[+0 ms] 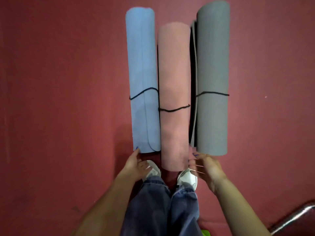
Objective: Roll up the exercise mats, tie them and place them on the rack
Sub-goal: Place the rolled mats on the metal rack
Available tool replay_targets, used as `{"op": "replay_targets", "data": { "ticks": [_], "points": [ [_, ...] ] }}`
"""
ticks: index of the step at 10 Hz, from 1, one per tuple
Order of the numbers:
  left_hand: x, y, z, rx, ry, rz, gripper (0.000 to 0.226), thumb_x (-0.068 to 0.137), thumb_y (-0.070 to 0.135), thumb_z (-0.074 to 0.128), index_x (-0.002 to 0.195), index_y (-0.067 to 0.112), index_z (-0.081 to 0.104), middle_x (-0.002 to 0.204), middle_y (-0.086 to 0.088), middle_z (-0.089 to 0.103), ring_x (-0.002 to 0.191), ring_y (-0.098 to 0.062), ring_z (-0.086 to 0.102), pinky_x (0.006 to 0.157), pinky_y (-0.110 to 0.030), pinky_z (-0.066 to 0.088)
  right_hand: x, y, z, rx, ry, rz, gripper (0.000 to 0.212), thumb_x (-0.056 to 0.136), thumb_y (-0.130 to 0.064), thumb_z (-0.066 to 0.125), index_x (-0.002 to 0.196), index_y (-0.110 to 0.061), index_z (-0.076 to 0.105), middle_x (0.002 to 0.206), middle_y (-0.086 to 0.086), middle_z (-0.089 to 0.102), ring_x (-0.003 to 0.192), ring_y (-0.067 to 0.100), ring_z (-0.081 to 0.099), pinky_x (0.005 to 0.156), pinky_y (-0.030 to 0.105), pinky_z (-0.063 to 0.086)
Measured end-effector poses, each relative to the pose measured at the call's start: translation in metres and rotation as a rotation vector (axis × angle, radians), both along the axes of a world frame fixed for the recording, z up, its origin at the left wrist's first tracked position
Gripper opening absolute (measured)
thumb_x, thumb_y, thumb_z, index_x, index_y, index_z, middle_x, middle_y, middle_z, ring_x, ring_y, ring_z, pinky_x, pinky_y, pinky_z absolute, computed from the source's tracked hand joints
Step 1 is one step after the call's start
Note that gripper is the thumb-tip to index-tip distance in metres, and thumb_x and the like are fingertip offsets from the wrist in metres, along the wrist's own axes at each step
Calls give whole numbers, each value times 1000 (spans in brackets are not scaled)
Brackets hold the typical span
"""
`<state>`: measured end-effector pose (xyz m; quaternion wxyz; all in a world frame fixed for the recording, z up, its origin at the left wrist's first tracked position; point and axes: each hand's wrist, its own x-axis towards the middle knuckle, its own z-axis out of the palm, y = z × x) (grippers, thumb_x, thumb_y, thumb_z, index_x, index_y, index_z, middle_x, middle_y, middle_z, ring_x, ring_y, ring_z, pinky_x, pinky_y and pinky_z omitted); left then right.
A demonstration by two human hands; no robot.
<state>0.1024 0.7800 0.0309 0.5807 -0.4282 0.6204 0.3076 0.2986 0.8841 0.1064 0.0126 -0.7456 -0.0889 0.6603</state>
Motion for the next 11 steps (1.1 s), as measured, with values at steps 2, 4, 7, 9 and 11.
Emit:
{"op": "replay_targets", "data": {
  "ticks": [2, 4, 7, 9, 11],
  "points": [
    [-14, -6, -69, 120, -29, 310, 73, 78, 68, 57, 127, 14, 59, 133, -13, 57, 129, -31, 45, 111, -49, 32, -9, -48, -55, -99, 3, -37, 24, 92, -1, 42, 80, -9, 61, 69, 9, 60, 61, 22, 50, 61, 29, 41],
    [-17, 6, -55, 153, 167, 497, 51, 79, 52, 70, 121, 24, 65, 115, -4, 70, 109, -27, 64, 93, -44, 51, -34, -71, -45, -89, 43, -63, 21, 94, -5, 44, 88, -15, 61, 74, 6, 64, 66, 19, 59, 62, 26, 49],
    [-75, 10, 158, 77, 198, 498, 29, 73, 45, 75, 85, 19, 68, 81, 9, 69, 71, -13, 63, 72, -28, 48, -62, -118, 95, -118, 167, -15, 17, 94, -2, 44, 85, -8, 57, 60, 6, 53, 45, 14, 50, 43, 20, 41],
    [-95, -50, 351, 17, 321, 399, 101, 54, 46, 84, 131, -9, 47, 118, -10, 53, 109, -28, 54, 92, -41, 38, -86, -135, 270, -172, 297, 24, 25, 95, -3, 42, 71, -5, 52, 48, 4, 47, 34, 12, 43, 37, 20, 35],
    [-83, -211, 517, -352, 710, -95, 56, 71, 43, 78, 100, -4, 65, 98, -20, 65, 80, -30, 55, 74, -36, 41, -144, -178, 410, -113, 408, 363, 16, 96, -16, 44, 90, -11, 58, 61, 5, 62, 57, 18, 47, 54, 26, 30]
  ]
}}
